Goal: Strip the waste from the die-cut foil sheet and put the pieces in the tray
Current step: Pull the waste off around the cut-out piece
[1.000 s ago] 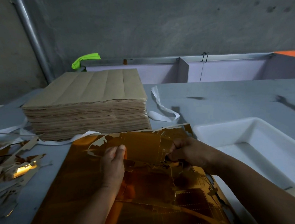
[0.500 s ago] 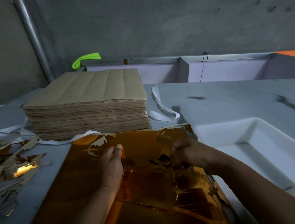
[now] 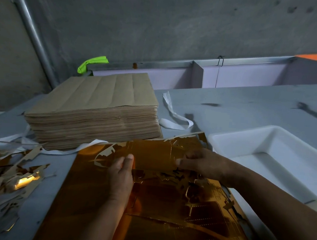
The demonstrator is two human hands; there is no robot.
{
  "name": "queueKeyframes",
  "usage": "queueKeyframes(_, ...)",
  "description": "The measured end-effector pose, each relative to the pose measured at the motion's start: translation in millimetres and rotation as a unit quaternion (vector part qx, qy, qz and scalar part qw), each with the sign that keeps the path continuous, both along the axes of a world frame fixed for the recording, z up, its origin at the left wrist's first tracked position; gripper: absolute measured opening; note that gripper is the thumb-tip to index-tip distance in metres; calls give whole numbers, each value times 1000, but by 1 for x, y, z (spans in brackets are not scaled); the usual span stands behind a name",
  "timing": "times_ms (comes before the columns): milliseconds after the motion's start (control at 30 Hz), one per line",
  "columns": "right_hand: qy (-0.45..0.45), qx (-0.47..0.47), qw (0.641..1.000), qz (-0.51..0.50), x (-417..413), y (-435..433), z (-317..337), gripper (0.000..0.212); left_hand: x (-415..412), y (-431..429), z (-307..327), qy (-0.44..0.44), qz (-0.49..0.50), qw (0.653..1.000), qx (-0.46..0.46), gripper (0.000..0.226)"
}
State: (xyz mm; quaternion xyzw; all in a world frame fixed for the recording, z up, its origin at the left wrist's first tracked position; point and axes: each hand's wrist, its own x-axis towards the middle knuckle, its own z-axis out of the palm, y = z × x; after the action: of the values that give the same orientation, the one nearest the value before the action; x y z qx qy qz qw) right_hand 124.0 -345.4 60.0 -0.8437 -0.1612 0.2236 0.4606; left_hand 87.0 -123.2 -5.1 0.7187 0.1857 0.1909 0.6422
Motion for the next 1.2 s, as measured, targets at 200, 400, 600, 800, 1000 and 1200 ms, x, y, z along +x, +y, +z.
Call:
queueKeyframes(200, -12, -1, 1000, -29, 1, 0, -2, 25, -2, -2, 3, -2, -14, 1000, -2, 19)
queueKeyframes(400, -16, 6, 999, -29, 1, 0, -2, 21, -1, -1, 0, 19, -38, 999, 18, 33)
queueKeyframes(600, -16, -7, 1000, -17, 0, 0, -1, 13, -1, 0, -1, 25, -39, 999, 19, 31)
queueKeyframes(800, -13, 2, 999, -40, 0, 1, 2, 15, -3, -3, 1, 3, -32, 999, -1, 12)
queueKeyframes(1000, -14, 8, 999, -52, -2, 1, 5, 15, -5, -2, 2, 4, -36, 999, 0, 14)
queueKeyframes(1200, -22, 12, 998, -59, -1, 1, 5, 18, -7, -2, 4, 3, -43, 999, 12, 21)
